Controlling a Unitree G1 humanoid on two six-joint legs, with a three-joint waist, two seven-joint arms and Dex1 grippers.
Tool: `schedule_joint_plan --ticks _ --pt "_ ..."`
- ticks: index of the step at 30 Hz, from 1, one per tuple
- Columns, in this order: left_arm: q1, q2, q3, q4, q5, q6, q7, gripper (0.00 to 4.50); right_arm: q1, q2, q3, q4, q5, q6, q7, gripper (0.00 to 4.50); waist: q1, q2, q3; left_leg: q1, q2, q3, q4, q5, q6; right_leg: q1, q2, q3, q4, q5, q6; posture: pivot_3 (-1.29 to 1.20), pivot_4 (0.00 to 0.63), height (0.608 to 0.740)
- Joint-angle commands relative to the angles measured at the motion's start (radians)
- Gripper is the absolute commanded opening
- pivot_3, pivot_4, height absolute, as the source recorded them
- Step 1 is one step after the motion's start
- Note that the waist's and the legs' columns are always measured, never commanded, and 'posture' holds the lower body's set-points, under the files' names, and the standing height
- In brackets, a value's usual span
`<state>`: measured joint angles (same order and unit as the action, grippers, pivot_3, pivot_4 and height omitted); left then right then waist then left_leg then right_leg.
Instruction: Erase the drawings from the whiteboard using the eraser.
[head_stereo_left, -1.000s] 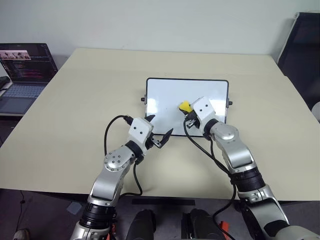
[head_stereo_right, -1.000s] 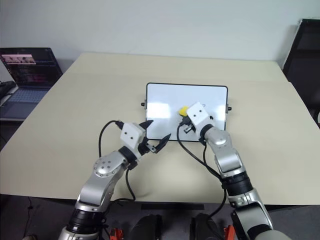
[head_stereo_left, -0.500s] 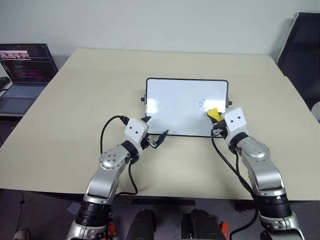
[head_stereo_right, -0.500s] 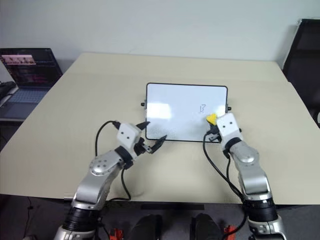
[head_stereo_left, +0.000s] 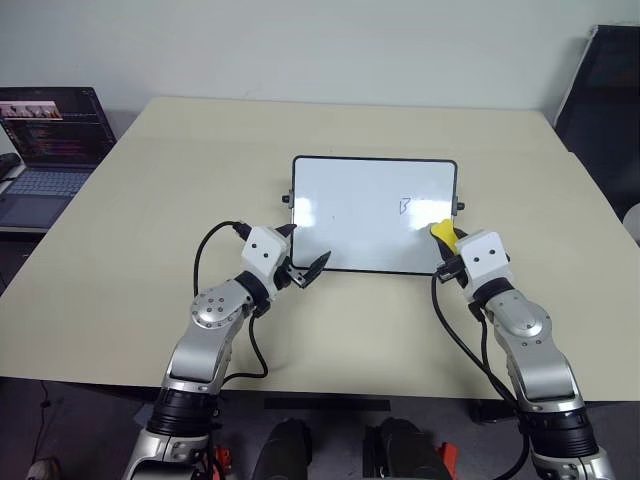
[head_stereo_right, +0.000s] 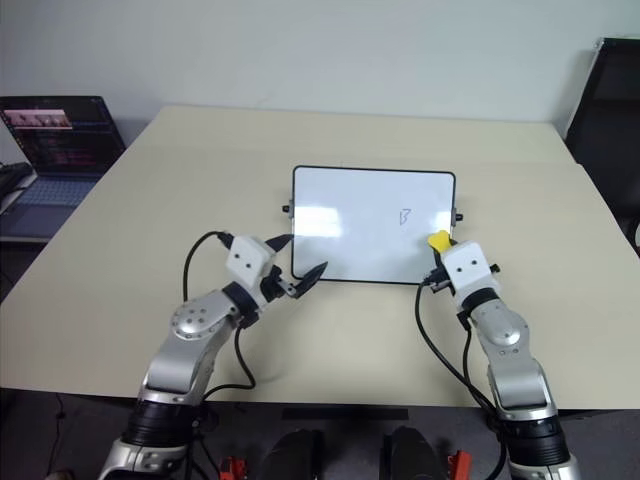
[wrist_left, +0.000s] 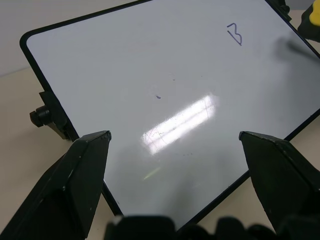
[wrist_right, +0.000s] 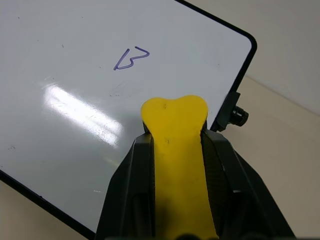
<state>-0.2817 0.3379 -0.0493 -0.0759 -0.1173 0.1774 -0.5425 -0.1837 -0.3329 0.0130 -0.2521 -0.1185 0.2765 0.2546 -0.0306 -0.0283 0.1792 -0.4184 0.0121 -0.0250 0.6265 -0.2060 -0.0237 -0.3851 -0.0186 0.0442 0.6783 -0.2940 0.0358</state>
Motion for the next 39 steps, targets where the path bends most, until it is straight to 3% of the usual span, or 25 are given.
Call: schedule_joint_plan --ticks 1,11,23,32,39 --pt "-0.010 0.006 0.010 -0.015 -0.011 -0.031 -0.008 4.50 -0.006 -0.011 -0.011 -0.023 -0.008 -0.023 -0.007 0.97 0.000 0.000 0.000 0.000 0.000 0.000 0.000 0.000 0.000 0.000 0.000 0.000 0.000 0.000 0.000 0.00 0.150 0.740" --pt "-0.063 -0.061 -0.060 0.037 -0.019 -0.075 -0.054 4.50 -0.151 -0.008 -0.001 0.052 0.000 -0.048 0.008 0.97 0.001 0.000 0.000 0.000 0.000 0.000 0.001 0.000 0.000 0.000 0.000 0.000 0.000 0.000 0.000 0.00 0.150 0.740" --pt "-0.226 -0.170 -0.109 0.336 0.025 -0.238 -0.061 4.50 -0.387 -0.008 0.030 0.320 -0.014 -0.163 0.029 0.97 0.000 0.000 0.000 0.000 -0.001 0.000 0.001 0.000 0.000 0.000 0.000 0.000 0.001 0.000 0.000 0.00 0.150 0.740" --pt "-0.226 -0.188 -0.124 0.359 0.035 -0.267 -0.077 4.50 -0.516 -0.005 0.063 0.481 -0.037 -0.230 0.028 0.97 0.000 0.000 0.000 0.000 -0.001 0.000 0.001 0.000 0.000 0.000 0.000 0.000 0.001 0.000 0.000 0.00 0.150 0.740" --pt "-0.235 -0.187 -0.114 0.348 0.037 -0.263 -0.073 4.50 -0.535 -0.002 0.075 0.517 -0.043 -0.217 0.030 0.97 0.000 0.000 0.000 0.000 -0.001 0.000 0.001 0.000 0.000 0.000 0.000 0.000 0.002 0.000 0.000 0.00 0.150 0.740"
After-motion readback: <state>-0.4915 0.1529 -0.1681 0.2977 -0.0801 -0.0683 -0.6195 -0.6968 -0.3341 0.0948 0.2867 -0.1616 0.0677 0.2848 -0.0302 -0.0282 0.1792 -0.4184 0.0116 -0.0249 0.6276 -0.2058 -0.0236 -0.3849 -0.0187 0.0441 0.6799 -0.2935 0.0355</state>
